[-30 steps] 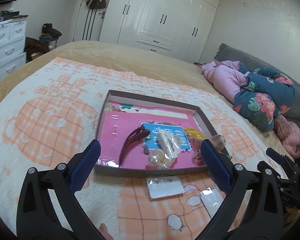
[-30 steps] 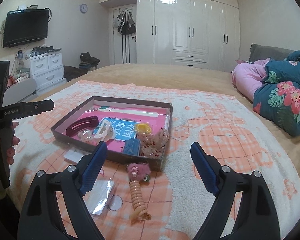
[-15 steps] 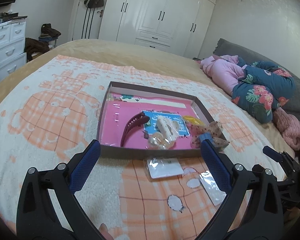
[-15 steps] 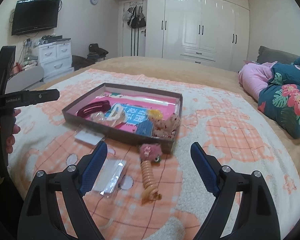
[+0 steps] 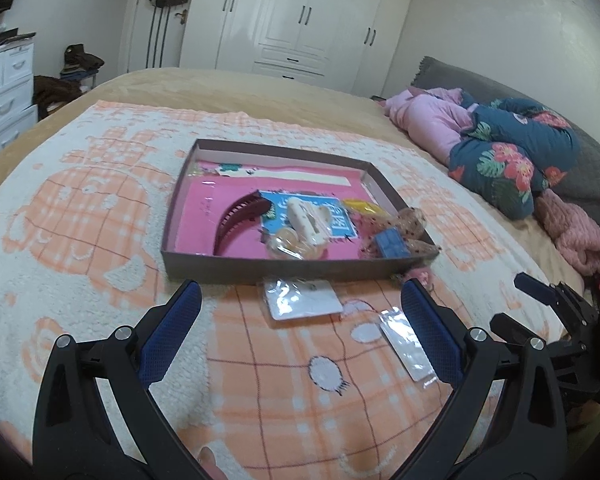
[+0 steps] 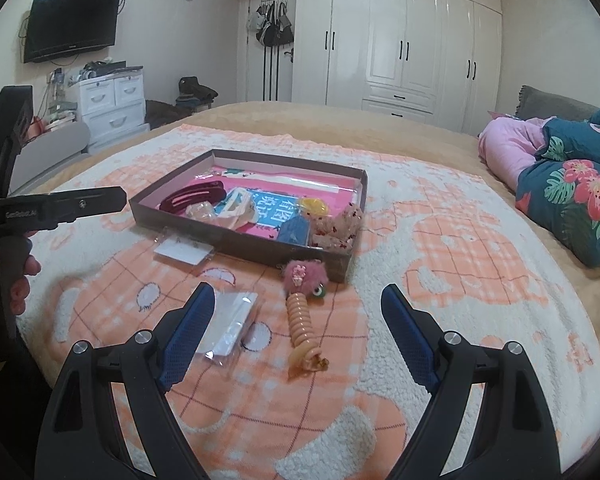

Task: Organize jewelry
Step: 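Withdraw both tools from the tray back over the remaining items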

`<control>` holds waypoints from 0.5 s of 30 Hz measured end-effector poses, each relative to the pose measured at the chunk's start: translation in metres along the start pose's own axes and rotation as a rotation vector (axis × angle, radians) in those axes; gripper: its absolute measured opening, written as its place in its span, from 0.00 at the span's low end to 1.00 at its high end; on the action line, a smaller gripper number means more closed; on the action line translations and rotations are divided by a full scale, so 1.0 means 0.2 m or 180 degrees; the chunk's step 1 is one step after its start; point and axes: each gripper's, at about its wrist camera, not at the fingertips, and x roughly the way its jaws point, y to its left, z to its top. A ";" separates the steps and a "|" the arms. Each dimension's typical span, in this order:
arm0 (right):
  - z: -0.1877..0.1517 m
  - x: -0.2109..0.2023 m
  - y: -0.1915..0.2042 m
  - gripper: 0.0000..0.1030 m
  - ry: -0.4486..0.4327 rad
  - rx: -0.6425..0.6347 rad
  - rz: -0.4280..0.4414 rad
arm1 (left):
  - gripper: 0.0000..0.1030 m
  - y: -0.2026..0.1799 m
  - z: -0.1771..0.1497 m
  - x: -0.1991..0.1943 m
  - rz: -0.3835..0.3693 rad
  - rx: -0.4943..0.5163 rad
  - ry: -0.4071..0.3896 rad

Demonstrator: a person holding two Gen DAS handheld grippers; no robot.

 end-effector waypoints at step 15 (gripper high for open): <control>-0.09 0.08 -0.13 0.78 0.0340 0.0329 -0.0059 | 0.89 -0.15 -0.09 0.07 -0.0152 0.0246 0.0216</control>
